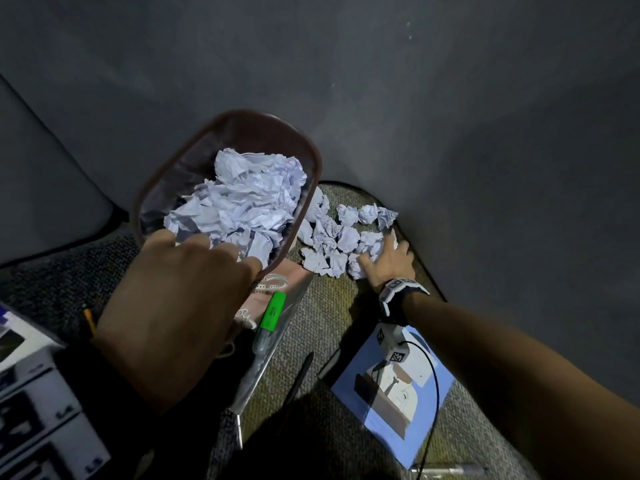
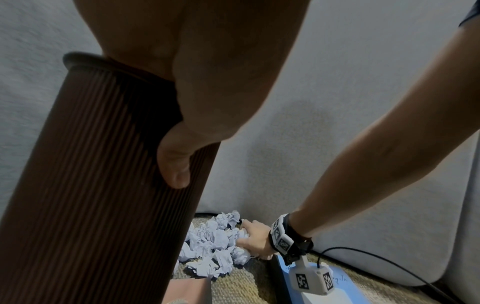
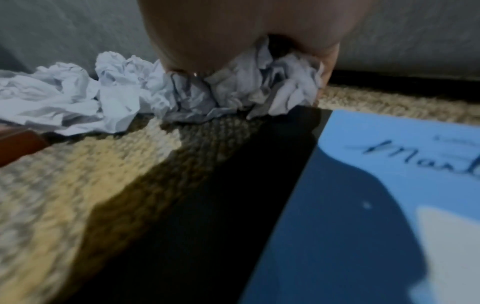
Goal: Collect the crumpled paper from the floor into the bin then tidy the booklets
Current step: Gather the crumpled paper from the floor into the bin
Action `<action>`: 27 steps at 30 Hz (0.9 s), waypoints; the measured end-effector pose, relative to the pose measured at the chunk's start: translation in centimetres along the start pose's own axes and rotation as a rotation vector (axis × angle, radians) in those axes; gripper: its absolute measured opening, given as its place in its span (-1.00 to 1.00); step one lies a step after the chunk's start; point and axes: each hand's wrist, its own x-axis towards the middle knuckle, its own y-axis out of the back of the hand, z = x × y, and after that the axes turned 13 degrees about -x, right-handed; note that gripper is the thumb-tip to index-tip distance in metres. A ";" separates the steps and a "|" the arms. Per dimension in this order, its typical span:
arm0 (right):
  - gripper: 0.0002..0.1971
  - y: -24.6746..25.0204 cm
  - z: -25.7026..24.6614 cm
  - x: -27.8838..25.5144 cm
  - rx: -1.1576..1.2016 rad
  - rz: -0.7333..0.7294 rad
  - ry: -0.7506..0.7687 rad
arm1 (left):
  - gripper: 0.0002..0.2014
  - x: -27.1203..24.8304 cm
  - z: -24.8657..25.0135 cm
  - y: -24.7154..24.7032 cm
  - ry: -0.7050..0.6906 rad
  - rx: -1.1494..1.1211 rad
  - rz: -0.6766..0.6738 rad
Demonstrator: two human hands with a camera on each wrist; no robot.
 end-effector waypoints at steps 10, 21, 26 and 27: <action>-0.17 -0.1 -1.0 -0.8 -0.143 -0.032 0.213 | -0.79 0.3 0.5 -0.8 -0.041 -0.011 0.014; -0.42 11.0 -2.7 -1.7 0.167 0.023 0.145 | -0.76 0.0 0.4 -2.0 0.017 0.076 -0.079; -0.73 21.5 -5.3 -5.6 0.273 0.077 0.367 | -0.74 -1.3 -0.6 -2.4 -0.019 0.077 -0.073; -0.75 23.6 -6.6 -6.8 0.266 0.042 0.446 | -0.74 -1.6 -0.9 -2.1 -0.038 0.069 -0.058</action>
